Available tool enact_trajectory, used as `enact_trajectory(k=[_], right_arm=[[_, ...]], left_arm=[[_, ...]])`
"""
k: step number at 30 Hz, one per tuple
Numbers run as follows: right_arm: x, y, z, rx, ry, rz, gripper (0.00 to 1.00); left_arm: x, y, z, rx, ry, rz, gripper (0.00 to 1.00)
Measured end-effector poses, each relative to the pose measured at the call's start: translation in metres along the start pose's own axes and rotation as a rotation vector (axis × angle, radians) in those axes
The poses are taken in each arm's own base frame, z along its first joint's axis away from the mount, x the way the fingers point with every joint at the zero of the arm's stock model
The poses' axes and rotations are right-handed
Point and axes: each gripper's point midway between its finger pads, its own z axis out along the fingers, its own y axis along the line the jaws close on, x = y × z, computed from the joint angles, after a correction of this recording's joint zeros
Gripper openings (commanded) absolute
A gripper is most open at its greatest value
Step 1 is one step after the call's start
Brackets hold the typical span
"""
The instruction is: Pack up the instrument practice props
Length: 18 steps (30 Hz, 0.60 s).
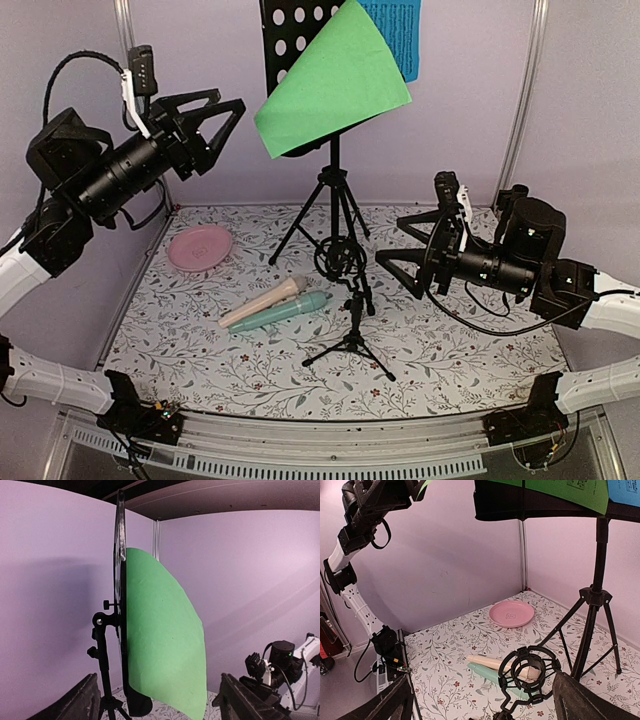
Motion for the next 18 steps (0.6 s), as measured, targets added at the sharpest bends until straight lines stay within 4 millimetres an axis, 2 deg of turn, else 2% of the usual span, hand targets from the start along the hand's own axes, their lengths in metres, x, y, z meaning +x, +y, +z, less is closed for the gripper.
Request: enact_trajectory(k=[5, 8, 11, 13, 18], right_arm=[[-0.001, 0.001, 0.0, -0.005, -0.009, -0.003, 0.99], [-0.008, -0.001, 0.001, -0.025, -0.012, 0.014, 0.99], [-0.028, -0.004, 0.006, -0.046, -0.032, 0.045, 0.99], [-0.05, -0.003, 0.007, -0.062, -0.066, 0.059, 0.99], [-0.096, 0.002, -0.002, -0.091, -0.174, 0.091, 0.99]], left_arm=[[-0.021, 0.002, 0.001, -0.014, -0.081, 0.02, 0.73], [-0.024, 0.001, 0.006, -0.012, -0.113, 0.028, 0.71], [-0.018, 0.002, 0.012, -0.012, -0.118, 0.029, 0.69], [-0.009, 0.002, 0.016, -0.011, -0.114, 0.019, 0.66], [0.006, 0.009, 0.023, -0.005, -0.1, -0.03, 0.63]])
